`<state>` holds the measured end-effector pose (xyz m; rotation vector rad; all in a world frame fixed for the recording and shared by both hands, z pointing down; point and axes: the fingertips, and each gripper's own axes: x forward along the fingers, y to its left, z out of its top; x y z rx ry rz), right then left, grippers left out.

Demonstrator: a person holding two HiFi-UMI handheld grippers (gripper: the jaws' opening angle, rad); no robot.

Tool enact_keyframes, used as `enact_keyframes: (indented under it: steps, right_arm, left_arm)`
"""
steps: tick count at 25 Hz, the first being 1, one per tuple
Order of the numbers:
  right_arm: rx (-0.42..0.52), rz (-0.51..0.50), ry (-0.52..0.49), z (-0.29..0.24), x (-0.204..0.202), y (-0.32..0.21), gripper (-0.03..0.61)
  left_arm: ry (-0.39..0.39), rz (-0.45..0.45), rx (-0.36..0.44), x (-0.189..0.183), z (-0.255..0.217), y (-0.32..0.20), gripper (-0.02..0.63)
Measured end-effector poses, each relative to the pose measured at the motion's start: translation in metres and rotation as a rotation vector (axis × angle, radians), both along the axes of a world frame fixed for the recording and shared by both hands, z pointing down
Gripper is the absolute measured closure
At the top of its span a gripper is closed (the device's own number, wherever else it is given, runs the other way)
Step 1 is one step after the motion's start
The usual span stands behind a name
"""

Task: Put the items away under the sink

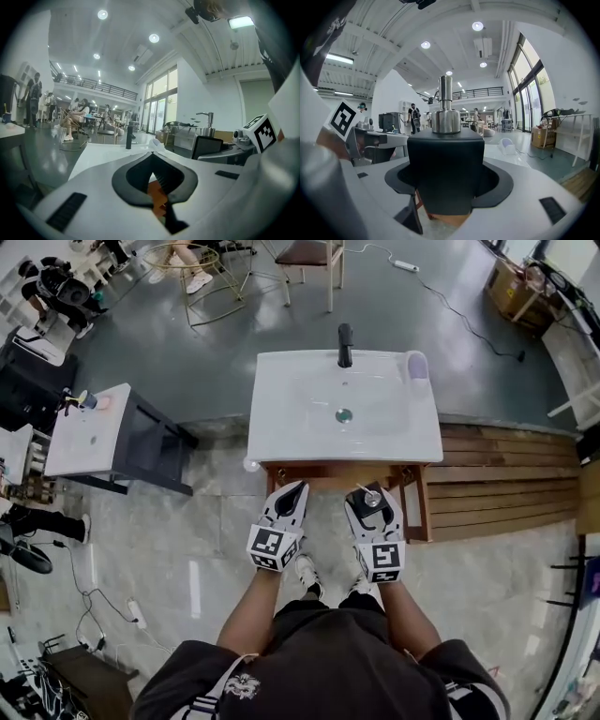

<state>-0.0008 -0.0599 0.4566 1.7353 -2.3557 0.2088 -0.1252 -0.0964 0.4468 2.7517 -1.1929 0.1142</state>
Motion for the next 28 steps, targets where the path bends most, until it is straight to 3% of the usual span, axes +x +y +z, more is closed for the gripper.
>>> enact_keyframes:
  steps: [11,19,28]
  right_arm:
    - [-0.069,0.048,-0.016,0.082,0.065,0.014,0.255]
    - [-0.089,0.08,-0.002,0.192,0.093,-0.006,0.255]
    - [-0.032,0.146,0.002,0.317,0.113,-0.058,0.255]
  left_arm:
    - [-0.06,-0.032,-0.061,0.049,0.084,0.018,0.615]
    - [-0.057,-0.058,-0.052,0.068,0.182,-0.004,0.615]
    - [-0.054,-0.067,-0.023,0.078,0.324,-0.053,0.615]
